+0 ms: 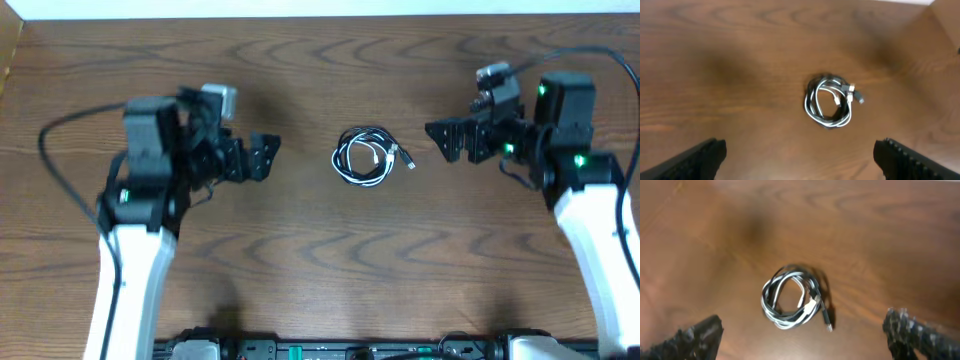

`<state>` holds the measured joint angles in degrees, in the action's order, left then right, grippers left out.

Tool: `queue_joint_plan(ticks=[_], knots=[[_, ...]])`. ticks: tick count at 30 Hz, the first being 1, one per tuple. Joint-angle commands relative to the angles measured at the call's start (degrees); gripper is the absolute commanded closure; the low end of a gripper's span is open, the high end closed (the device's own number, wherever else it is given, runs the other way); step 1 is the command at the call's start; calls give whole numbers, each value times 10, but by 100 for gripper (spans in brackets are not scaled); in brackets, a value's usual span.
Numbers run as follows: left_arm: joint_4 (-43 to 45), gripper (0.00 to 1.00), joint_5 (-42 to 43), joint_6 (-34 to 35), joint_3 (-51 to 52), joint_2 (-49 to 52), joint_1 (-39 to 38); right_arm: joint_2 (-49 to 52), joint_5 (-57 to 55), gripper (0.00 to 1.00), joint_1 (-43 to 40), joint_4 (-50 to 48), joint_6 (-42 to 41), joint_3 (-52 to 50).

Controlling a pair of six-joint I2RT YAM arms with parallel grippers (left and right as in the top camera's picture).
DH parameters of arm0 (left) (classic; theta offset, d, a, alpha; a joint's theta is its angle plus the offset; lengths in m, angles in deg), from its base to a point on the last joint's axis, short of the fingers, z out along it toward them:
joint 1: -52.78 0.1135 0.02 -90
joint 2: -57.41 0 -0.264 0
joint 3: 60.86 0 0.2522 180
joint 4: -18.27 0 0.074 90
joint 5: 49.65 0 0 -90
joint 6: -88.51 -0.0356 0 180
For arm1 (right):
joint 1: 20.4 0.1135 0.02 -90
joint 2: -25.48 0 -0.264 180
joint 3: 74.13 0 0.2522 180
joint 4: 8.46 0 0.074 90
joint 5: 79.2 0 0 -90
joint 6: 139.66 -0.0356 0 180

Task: Untangle cables
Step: 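Raise both grippers and move them toward the cable bundle, then lower the left gripper onto the cable bundle and grasp a black cable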

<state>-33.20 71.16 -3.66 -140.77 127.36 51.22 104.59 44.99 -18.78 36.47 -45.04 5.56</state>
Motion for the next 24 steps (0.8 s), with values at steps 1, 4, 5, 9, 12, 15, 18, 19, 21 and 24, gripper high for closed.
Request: queue_joint_plan(ticks=[1,4,5,9,12,15,18,19,21,24], knots=[[-63,1,-60,-37,-92,69,-27,47,54,1,-1,46,15,74],[-103,1,-75,-38,-150,124,-47,86,65,1,2,80,14,113],[-101,1,-73,-38,-158,136,-52,96,65,1,3,80,14,118],[-77,1,-72,-30,-159,160,-67,117,69,1,10,70,12,117],[-93,1,-50,21,-158,172,-75,124,63,1,12,71,12,116],[-87,1,-11,37,-157,178,-77,125,68,1,12,73,-18,116],[-54,12,-4,38,-153,191,-86,125,67,1,12,80,-43,116],[-47,16,-5,38,-153,199,-90,125,66,3,12,82,-43,116],[-34,19,-11,39,-153,219,-101,125,52,16,12,89,-44,116],[-20,22,-71,83,-153,258,-128,125,18,14,12,106,-44,116]])
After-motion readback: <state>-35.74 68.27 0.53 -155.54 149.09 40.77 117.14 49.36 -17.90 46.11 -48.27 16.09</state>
